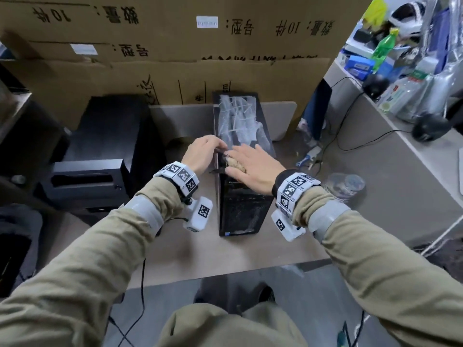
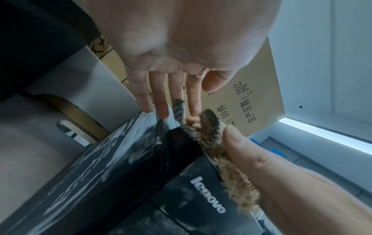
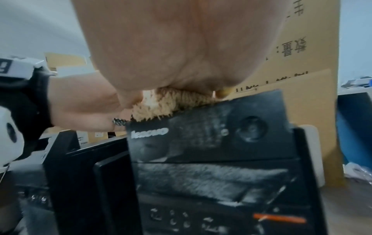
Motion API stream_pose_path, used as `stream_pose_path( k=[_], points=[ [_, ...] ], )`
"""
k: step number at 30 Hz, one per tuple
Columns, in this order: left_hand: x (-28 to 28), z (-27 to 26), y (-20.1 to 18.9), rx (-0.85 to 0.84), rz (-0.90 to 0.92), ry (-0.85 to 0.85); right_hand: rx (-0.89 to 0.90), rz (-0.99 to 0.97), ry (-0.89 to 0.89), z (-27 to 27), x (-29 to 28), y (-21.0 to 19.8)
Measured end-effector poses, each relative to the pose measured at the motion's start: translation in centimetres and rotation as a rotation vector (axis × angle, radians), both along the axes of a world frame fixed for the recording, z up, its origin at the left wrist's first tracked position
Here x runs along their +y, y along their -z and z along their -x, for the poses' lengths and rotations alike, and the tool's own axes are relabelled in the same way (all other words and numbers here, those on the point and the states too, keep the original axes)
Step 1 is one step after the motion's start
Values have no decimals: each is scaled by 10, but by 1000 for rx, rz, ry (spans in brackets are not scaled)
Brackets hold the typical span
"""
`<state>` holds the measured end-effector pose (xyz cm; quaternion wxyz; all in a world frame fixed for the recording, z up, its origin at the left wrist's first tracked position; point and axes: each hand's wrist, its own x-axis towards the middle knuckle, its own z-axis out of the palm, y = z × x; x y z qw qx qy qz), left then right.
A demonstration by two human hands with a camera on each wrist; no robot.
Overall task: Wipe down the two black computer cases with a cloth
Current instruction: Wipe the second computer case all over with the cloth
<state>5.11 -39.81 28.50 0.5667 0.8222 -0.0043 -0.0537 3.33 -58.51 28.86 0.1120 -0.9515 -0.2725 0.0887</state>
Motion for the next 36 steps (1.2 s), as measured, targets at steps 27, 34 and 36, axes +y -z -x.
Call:
stream_pose_path(
  k=[27, 34, 36],
  points=[
    [-1, -15, -3, 104, 155, 115, -248, -30, 96, 12, 15, 33],
    [-7, -28, -6, 177, -32, 209, -207, -111, 137, -6, -31, 17],
    [-8, -36, -8, 190, -39, 217, -195, -158, 145, -8, -30, 23]
  ],
)
